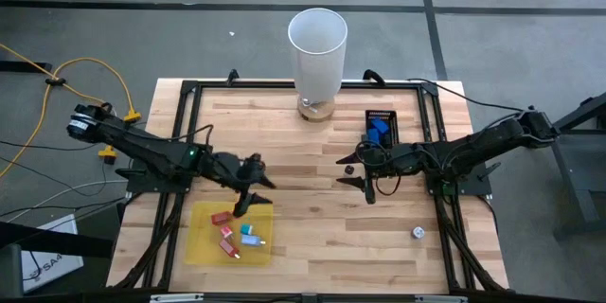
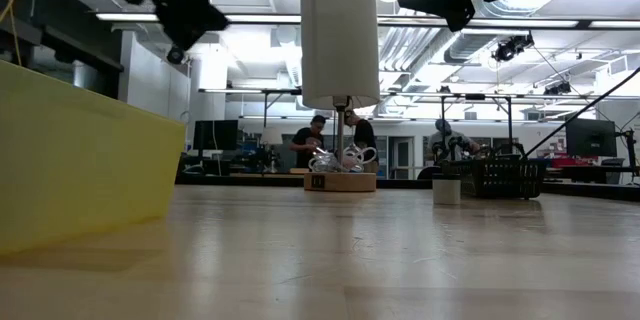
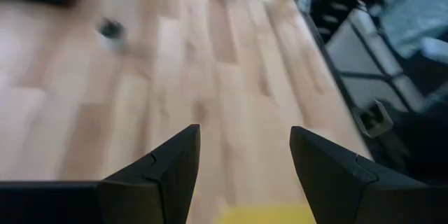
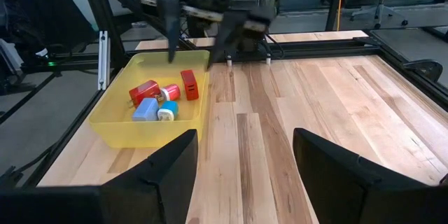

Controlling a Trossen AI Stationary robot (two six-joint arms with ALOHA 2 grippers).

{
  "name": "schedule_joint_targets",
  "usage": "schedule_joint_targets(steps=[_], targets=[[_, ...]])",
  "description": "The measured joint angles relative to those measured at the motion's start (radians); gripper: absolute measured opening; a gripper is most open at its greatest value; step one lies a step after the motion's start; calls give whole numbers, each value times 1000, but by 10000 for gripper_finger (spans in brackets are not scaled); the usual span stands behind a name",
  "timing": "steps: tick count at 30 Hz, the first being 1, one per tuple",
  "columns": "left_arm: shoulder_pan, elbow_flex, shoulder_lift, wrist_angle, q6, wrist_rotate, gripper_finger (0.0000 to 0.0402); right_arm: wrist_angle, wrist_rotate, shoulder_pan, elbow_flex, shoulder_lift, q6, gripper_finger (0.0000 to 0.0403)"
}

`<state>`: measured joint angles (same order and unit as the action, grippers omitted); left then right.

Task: Pick & Place Office items
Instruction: Put the violet charger adapter into the yellow bin

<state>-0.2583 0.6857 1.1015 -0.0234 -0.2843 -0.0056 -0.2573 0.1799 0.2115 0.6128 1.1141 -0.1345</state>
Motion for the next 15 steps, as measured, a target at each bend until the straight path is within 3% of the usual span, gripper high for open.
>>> schedule_joint_targets(steps=[10,15], targets=[[184,0,20,73,97,-36,216,0,0,0,0,0,0,222],[242,0,104,207,116,23,216,0,0,0,0,0,0,222]])
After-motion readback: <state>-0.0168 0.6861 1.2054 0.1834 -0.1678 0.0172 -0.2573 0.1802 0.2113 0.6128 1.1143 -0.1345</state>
